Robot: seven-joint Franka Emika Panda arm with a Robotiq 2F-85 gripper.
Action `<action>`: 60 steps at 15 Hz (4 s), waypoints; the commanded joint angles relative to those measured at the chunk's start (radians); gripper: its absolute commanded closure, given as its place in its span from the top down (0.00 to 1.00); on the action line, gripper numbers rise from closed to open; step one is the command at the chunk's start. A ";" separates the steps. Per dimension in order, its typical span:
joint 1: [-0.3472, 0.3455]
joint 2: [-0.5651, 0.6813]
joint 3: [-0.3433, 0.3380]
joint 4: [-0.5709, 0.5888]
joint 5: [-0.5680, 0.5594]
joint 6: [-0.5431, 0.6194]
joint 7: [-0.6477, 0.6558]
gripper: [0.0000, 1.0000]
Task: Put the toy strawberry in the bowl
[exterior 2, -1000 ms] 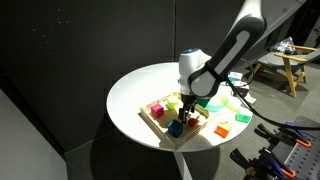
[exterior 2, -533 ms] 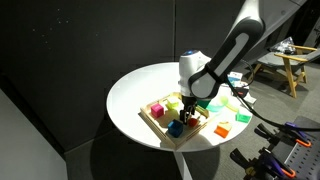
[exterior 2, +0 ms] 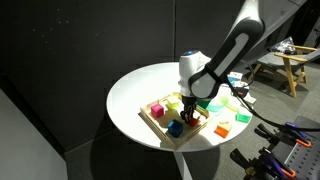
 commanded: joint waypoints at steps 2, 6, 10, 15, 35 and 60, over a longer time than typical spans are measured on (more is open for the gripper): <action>0.010 -0.057 -0.011 -0.016 -0.017 -0.045 0.022 0.17; 0.006 -0.103 -0.008 -0.021 -0.018 -0.085 0.022 0.17; 0.002 -0.161 -0.007 -0.031 -0.018 -0.137 0.033 0.21; -0.020 -0.247 0.001 -0.061 -0.001 -0.178 0.036 0.16; -0.238 -0.445 -0.106 -0.239 0.112 -0.187 0.065 0.16; -0.231 -0.248 -0.130 -0.127 0.134 -0.111 0.075 0.98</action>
